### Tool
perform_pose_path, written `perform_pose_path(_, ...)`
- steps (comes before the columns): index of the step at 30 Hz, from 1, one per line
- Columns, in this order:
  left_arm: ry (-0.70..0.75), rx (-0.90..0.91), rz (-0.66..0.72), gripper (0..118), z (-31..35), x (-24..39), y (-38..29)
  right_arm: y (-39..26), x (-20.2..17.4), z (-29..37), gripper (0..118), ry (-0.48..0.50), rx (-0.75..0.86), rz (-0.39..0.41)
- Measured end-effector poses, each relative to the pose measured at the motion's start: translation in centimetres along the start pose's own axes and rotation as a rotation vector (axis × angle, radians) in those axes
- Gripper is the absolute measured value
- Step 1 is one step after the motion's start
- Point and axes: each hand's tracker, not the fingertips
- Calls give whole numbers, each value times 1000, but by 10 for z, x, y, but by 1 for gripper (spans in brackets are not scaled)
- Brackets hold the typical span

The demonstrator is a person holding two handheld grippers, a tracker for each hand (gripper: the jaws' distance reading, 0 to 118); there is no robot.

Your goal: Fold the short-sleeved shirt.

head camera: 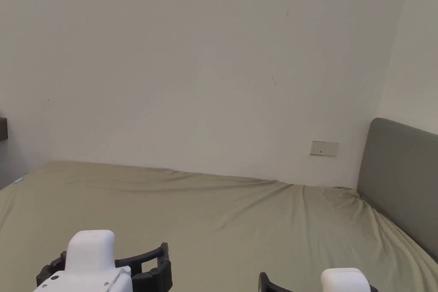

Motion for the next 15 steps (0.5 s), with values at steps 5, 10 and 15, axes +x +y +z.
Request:
perform_pose_path(5, 73, -28, -122, 118, 2, 18, 9, 3, 1, 0, 118, -9, 7, -18)
perform_pose_path(10, -33, -60, -123, 118, 9, 24, 7, 6, -2, 0, 118, -21, 15, -6)
perform_pose_path(15, -71, -80, -108, 118, 10, 26, 5, 10, -3, 0, 118, -40, 11, 15)
